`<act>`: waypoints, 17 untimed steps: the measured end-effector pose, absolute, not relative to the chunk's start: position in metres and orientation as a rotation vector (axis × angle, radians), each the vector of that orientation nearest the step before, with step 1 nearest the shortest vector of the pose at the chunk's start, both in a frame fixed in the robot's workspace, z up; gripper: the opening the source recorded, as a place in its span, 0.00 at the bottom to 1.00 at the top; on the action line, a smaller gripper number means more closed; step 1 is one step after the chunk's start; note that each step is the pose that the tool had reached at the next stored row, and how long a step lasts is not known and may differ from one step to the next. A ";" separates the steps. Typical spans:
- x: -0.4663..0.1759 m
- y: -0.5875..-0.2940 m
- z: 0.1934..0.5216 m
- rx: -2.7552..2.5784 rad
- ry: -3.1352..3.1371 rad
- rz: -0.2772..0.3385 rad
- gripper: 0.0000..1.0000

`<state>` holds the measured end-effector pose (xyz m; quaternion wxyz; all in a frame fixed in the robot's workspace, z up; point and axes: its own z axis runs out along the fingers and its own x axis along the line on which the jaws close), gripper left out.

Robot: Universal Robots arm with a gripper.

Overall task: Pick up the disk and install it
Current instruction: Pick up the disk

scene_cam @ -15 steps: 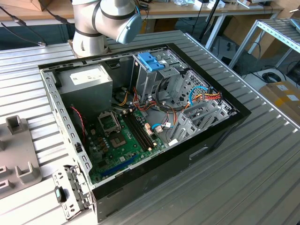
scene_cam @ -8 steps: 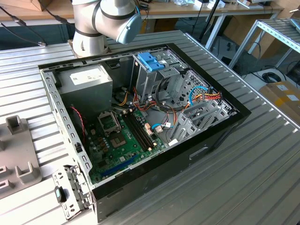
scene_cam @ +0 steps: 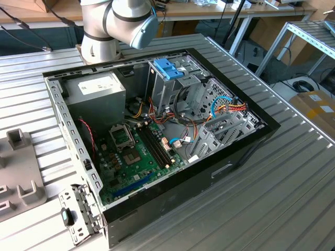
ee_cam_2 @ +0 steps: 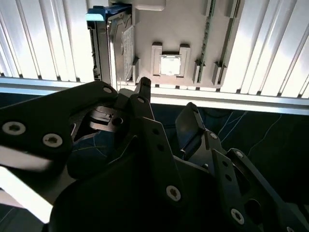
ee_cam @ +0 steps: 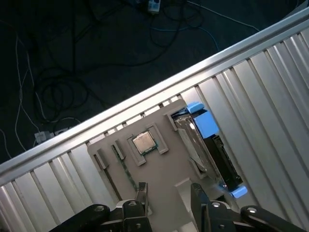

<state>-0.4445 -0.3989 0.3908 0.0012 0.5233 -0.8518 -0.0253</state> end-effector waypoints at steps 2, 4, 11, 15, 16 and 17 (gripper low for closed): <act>-0.444 -0.399 0.391 1.673 -2.654 -0.079 0.48; -0.444 -0.399 0.391 1.703 -2.635 -0.079 0.48; -0.444 -0.399 0.391 1.817 -2.554 -0.079 0.48; -0.444 -0.399 0.391 1.897 -2.494 -0.078 0.48; -0.444 -0.399 0.391 1.949 -2.452 -0.078 0.48; -0.444 -0.399 0.391 1.996 -2.412 -0.078 0.48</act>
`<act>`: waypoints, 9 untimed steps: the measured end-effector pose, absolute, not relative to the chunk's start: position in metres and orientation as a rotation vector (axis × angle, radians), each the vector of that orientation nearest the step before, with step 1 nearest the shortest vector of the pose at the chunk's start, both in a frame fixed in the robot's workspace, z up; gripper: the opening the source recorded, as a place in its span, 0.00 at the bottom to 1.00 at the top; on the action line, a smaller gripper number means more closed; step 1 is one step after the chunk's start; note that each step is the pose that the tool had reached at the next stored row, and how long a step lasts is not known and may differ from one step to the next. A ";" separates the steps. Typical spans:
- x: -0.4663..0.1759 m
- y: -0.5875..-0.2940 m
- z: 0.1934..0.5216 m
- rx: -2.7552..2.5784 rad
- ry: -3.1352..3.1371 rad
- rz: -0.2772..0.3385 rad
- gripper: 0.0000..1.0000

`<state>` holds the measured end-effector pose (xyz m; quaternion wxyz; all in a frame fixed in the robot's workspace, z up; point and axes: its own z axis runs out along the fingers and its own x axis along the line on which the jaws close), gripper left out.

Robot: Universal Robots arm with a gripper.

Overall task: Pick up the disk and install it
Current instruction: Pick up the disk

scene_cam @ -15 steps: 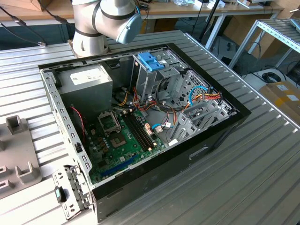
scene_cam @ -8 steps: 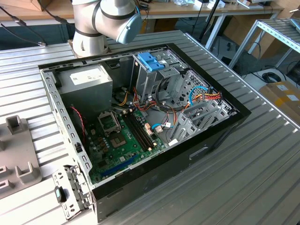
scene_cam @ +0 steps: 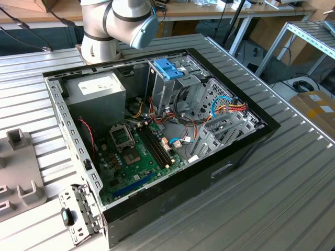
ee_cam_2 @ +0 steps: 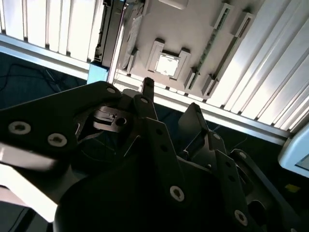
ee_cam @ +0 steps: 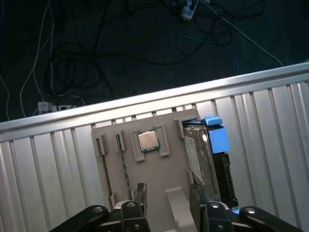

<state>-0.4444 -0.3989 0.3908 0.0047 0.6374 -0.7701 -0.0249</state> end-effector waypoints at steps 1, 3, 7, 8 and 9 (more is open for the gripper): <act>-0.444 -0.399 0.391 2.025 -2.387 -0.078 0.48; -0.444 -0.399 0.391 2.050 -2.365 -0.078 0.48; -0.444 -0.399 0.391 2.098 -2.321 -0.077 0.48; -0.444 -0.399 0.391 2.108 -2.312 -0.077 0.48; -0.444 -0.399 0.391 2.119 -2.302 -0.077 0.48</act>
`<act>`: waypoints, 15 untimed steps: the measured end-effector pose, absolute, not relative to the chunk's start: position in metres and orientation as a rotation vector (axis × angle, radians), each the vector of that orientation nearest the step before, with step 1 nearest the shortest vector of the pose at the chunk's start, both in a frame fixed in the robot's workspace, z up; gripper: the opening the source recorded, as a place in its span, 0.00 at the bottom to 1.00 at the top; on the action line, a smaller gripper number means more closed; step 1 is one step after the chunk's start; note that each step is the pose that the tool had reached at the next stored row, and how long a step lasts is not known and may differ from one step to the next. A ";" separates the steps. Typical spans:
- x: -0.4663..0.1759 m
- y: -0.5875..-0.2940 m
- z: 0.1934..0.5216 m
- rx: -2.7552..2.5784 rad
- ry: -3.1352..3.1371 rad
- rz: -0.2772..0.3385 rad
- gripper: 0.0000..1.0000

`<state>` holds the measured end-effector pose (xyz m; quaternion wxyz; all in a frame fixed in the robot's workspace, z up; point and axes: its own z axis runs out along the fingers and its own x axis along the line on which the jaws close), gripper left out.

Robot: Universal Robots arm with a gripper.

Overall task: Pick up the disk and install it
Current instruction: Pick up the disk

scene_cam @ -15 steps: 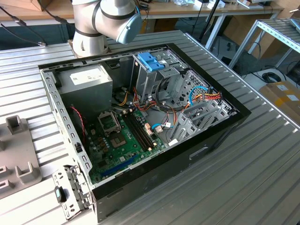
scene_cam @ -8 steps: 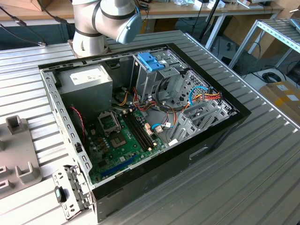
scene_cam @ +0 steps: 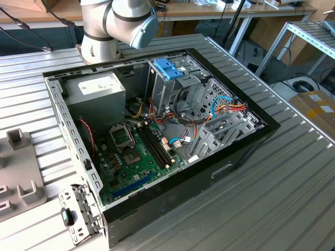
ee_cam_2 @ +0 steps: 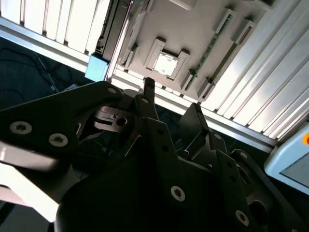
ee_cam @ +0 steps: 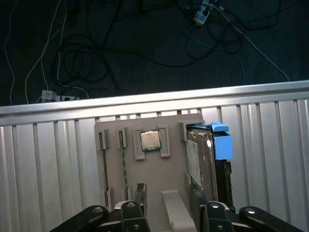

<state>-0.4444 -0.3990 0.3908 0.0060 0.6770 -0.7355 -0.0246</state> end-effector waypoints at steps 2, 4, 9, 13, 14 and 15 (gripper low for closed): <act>-0.444 -0.399 0.391 2.144 -2.278 -0.077 0.48; -0.444 -0.399 0.391 2.165 -2.257 -0.077 0.48; -0.444 -0.399 0.391 2.218 -2.204 -0.076 0.48; -0.444 -0.399 0.391 2.258 -2.162 -0.076 0.48; -0.444 -0.399 0.391 2.266 -2.152 -0.075 0.48; -0.444 -0.399 0.391 2.291 -2.125 -0.075 0.48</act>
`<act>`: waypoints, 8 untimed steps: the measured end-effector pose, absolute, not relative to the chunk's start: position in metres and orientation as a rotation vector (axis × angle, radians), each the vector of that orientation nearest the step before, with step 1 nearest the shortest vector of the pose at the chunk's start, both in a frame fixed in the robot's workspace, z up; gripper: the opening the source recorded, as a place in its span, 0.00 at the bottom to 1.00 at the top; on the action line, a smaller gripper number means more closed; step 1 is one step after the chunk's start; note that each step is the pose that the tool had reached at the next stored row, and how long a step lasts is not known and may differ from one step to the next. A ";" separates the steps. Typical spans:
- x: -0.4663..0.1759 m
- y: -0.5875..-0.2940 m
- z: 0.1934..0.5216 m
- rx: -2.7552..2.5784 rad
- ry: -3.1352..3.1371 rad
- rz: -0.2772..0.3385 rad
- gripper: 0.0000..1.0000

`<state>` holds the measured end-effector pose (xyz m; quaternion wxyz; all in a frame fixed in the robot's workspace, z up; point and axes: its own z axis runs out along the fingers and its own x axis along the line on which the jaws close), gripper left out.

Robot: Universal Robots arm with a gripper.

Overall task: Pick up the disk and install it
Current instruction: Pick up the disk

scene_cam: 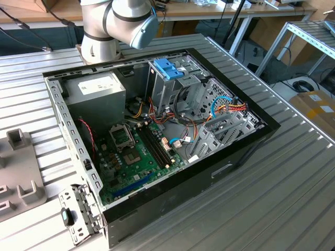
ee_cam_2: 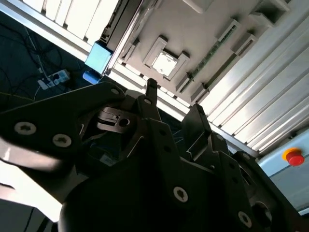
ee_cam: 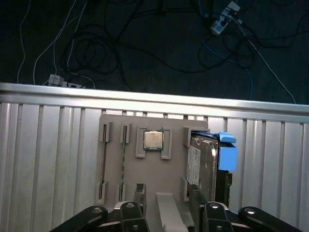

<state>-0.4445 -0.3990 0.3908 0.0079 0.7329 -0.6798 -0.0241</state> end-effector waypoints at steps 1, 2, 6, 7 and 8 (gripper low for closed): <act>-0.444 -0.399 0.391 2.305 -2.110 -0.075 0.48; -0.444 -0.399 0.391 2.315 -2.098 -0.075 0.48; -0.444 -0.399 0.391 2.357 -2.049 -0.074 0.48; -0.444 -0.398 0.391 2.358 -2.048 -0.074 0.48; -0.444 -0.397 0.391 2.357 -2.049 -0.074 0.48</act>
